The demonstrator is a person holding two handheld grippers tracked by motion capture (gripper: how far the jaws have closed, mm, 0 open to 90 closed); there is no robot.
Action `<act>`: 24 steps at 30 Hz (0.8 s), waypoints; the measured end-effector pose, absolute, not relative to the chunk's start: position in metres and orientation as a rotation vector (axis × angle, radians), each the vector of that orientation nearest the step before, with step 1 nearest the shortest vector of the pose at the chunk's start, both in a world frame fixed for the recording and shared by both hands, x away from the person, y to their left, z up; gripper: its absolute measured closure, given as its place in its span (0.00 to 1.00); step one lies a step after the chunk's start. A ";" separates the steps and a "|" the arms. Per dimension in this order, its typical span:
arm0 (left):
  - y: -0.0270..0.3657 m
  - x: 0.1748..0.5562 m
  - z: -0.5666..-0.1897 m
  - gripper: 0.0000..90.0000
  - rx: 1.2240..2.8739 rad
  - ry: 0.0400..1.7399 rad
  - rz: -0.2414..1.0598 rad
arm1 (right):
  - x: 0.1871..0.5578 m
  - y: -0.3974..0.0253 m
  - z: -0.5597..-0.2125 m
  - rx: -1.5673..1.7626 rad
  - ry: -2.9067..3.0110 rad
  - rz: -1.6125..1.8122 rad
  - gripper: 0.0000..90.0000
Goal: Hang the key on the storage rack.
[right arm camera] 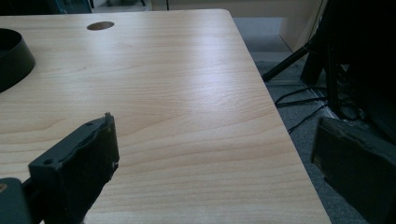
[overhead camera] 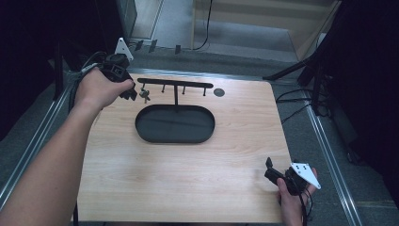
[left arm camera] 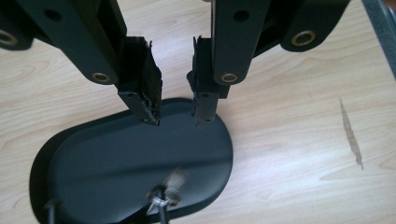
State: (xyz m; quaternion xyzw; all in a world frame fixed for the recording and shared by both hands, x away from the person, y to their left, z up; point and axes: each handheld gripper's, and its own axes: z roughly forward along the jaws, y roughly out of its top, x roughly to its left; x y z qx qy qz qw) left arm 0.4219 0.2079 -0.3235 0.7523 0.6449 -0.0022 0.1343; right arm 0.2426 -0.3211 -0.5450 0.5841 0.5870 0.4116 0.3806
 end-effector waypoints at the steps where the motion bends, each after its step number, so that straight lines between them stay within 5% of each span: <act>1: 0.211 0.417 -0.325 0.81 2.173 1.876 -0.028 | 0.243 -0.321 -0.545 1.492 1.499 1.049 0.01; 15: 0.230 0.384 -0.338 0.79 2.217 1.909 -0.028 | 0.243 -0.320 -0.545 1.488 1.500 1.037 0.01; 23: 0.234 0.364 -0.349 0.72 2.258 1.947 -0.040 | 0.243 -0.320 -0.545 1.485 1.502 1.035 0.01; 24: 0.235 0.359 -0.351 0.64 2.252 1.960 -0.018 | 0.243 -0.319 -0.545 1.486 1.501 1.034 0.01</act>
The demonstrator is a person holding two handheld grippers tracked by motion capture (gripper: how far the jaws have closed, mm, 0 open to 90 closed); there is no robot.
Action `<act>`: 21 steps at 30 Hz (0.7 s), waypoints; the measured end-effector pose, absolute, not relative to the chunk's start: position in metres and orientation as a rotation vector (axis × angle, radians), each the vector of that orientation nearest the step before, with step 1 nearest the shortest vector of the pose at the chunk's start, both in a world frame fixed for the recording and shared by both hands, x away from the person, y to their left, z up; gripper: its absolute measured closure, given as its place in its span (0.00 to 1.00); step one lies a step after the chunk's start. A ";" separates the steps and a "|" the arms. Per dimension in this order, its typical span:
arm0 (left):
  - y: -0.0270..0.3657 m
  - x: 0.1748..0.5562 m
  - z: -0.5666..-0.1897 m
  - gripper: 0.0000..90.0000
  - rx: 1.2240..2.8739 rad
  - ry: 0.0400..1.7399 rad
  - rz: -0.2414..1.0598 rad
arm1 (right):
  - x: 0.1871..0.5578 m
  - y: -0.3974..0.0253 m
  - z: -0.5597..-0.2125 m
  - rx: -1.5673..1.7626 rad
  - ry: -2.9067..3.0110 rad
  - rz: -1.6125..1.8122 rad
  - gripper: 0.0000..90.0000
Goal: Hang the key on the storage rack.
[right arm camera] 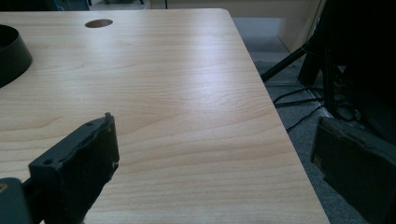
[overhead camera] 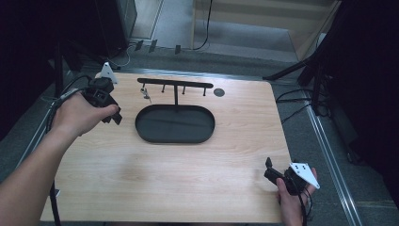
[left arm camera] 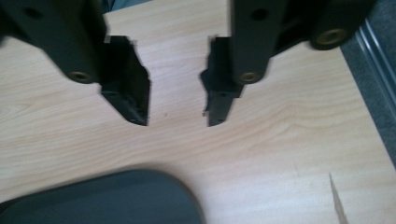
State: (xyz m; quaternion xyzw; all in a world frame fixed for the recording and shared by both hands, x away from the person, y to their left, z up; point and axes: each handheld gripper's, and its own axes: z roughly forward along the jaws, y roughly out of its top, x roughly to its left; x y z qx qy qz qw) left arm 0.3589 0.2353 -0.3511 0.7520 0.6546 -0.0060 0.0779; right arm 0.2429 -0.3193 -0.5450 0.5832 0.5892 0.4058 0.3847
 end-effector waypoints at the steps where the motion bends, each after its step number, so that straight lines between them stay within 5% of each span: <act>1: 0.237 0.356 -0.352 0.61 2.254 1.965 -0.004 | 0.243 -0.319 -0.545 1.486 1.501 1.033 0.01; 12: 0.252 0.327 -0.374 0.31 2.227 1.949 0.024 | 0.243 -0.319 -0.545 1.487 1.505 1.029 0.01; 14: 0.253 0.321 -0.378 0.15 2.235 1.954 0.039 | 0.243 -0.319 -0.545 1.484 1.507 1.027 0.01; 18: 0.255 0.307 -0.387 0.01 2.238 1.968 0.100 | 0.243 -0.318 -0.545 1.485 1.507 1.025 0.01; 21: 0.257 0.298 -0.395 0.00 2.243 1.991 0.149 | 0.243 -0.318 -0.545 1.482 1.508 1.021 0.01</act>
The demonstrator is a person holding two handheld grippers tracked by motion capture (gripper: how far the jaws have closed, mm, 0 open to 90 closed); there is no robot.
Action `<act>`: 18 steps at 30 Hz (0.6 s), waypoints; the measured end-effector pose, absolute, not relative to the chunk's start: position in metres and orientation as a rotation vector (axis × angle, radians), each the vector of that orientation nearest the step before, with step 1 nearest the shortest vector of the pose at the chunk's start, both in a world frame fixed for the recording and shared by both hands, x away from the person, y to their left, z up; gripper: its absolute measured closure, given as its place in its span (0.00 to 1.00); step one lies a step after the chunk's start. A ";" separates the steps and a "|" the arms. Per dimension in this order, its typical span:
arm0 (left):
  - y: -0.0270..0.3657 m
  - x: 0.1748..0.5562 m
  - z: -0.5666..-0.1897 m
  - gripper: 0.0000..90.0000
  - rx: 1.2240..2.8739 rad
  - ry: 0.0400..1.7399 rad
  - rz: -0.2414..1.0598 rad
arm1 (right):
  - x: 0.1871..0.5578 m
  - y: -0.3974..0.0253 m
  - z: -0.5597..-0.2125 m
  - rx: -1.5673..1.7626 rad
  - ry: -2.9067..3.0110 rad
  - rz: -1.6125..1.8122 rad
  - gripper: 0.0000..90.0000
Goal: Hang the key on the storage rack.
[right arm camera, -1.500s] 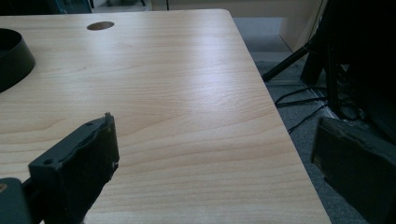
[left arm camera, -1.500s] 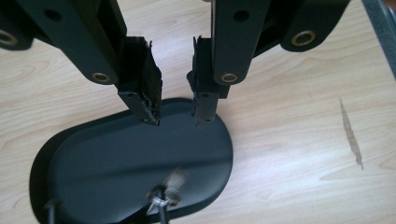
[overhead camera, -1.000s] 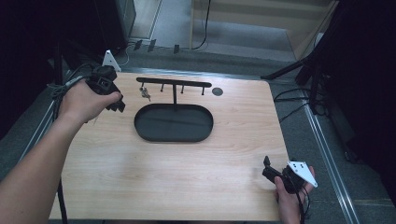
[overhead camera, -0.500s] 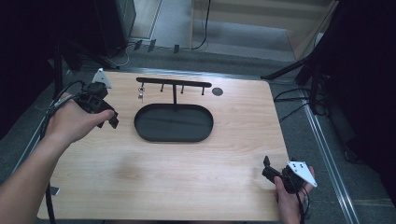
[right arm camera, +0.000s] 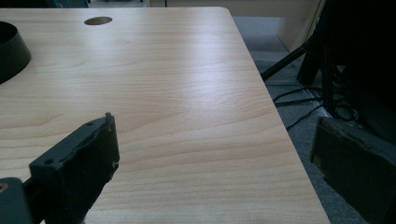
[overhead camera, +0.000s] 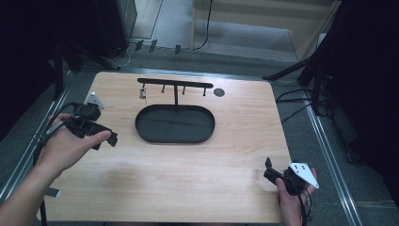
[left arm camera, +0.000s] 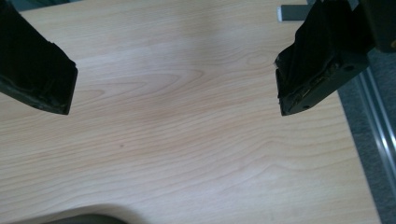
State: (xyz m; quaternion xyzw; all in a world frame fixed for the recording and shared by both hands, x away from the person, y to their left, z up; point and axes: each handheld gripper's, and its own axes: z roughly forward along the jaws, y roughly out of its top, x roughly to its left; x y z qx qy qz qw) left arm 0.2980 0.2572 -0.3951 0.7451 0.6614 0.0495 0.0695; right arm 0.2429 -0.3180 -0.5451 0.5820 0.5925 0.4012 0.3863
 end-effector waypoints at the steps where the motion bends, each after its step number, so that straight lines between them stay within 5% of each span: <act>1: 0.260 0.292 -0.401 0.00 2.241 2.002 0.184 | 0.243 -0.318 -0.545 1.481 1.509 1.019 0.01; 18: 0.279 0.260 -0.464 0.00 2.185 2.025 0.144 | 0.243 -0.318 -0.545 1.485 1.505 1.019 0.01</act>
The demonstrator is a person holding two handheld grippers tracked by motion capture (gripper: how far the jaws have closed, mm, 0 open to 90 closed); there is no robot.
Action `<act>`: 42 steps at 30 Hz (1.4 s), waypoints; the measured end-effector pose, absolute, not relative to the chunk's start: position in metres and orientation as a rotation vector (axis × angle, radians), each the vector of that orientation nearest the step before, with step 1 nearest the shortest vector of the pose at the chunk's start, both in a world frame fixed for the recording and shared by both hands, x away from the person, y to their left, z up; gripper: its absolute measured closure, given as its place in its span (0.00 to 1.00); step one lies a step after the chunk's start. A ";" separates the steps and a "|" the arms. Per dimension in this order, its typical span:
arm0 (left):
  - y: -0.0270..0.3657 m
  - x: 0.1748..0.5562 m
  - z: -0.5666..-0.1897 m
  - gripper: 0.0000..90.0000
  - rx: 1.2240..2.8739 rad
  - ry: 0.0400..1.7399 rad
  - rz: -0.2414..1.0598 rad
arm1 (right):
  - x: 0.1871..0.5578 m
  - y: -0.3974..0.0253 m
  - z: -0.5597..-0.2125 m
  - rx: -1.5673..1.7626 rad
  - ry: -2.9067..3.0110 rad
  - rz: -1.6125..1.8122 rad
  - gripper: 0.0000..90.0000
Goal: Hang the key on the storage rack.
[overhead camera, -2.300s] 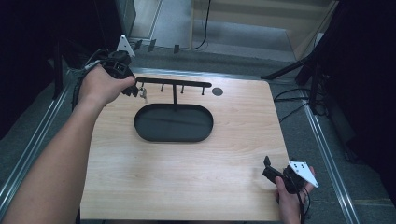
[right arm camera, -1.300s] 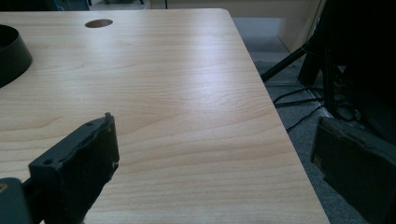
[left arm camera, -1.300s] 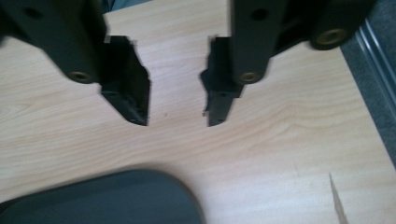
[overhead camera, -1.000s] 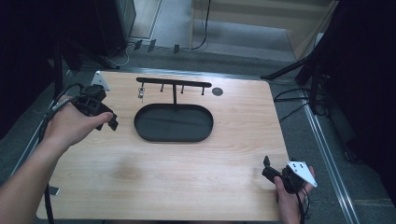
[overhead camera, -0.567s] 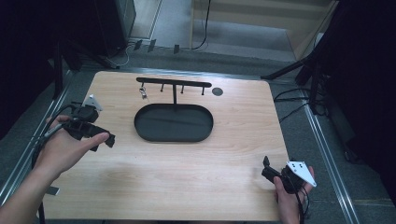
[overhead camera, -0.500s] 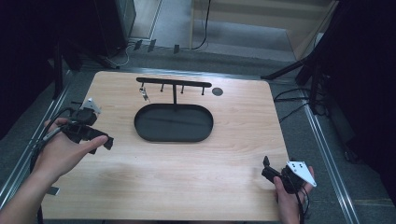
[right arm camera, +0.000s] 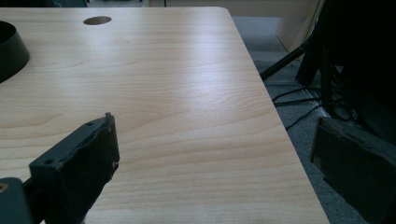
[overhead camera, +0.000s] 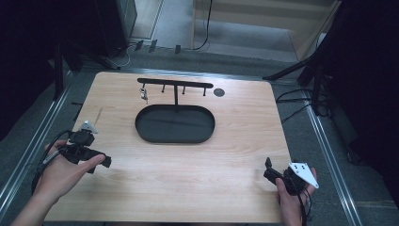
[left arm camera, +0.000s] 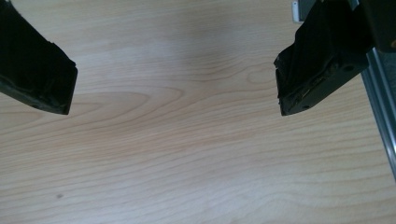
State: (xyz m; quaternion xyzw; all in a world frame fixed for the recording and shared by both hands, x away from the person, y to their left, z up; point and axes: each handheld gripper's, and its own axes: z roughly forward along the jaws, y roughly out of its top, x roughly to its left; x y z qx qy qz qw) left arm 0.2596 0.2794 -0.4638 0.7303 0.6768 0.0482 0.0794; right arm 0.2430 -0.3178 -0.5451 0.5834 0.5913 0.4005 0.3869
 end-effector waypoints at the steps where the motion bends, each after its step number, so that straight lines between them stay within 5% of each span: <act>1: 0.281 0.258 -0.466 0.00 2.178 2.025 0.145 | 0.243 -0.318 -0.545 1.485 1.504 1.019 0.01; 18: 0.314 0.201 -0.528 0.00 1.827 1.862 0.437 | 0.243 -0.317 -0.545 1.484 1.499 1.008 0.01; 26: 0.322 0.168 -0.545 0.00 1.593 1.635 0.728 | 0.243 -0.317 -0.545 1.482 1.502 1.004 0.01; 42: 0.339 0.159 -0.548 0.00 1.308 1.582 0.782 | 0.243 -0.317 -0.545 1.476 1.509 1.004 0.01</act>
